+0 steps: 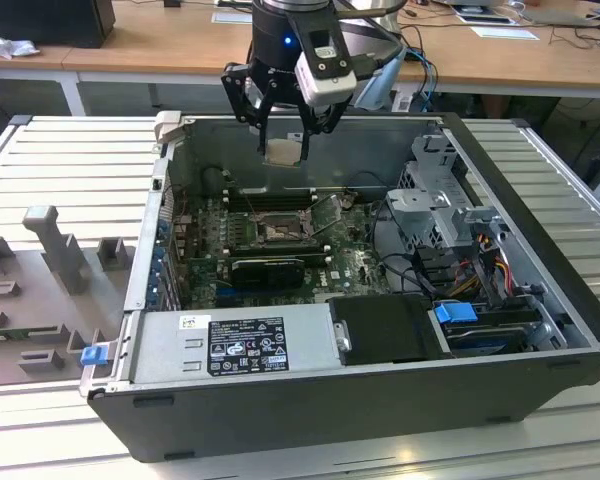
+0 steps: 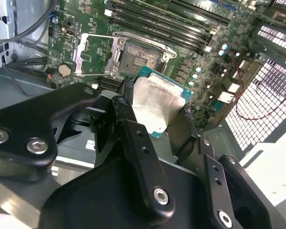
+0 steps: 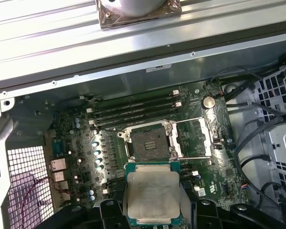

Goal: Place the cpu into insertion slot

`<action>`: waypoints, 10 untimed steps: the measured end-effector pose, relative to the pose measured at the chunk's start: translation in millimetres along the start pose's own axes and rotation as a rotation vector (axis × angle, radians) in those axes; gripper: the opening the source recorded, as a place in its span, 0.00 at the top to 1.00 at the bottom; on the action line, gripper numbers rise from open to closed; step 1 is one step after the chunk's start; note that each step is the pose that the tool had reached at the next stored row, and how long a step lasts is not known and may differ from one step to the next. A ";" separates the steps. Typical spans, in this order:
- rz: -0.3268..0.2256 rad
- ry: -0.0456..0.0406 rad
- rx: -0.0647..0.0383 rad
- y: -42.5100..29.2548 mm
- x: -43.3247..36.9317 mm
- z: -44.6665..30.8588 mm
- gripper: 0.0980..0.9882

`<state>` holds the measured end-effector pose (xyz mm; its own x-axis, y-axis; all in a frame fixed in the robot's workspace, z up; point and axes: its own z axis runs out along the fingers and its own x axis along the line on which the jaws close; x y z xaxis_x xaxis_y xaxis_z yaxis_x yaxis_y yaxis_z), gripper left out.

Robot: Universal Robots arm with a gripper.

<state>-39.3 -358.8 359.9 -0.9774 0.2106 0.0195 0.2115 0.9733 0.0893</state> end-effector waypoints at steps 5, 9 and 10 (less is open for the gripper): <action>0.022 -0.0020 0.000 0.0 0.0 0.1 0.52; 0.043 -0.0038 -0.001 0.0 0.0 0.1 0.52; 0.047 -0.0042 -0.001 0.0 0.0 0.1 0.52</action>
<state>-39.3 -358.8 359.8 -0.9663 0.2565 0.0196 0.2572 0.9622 0.0894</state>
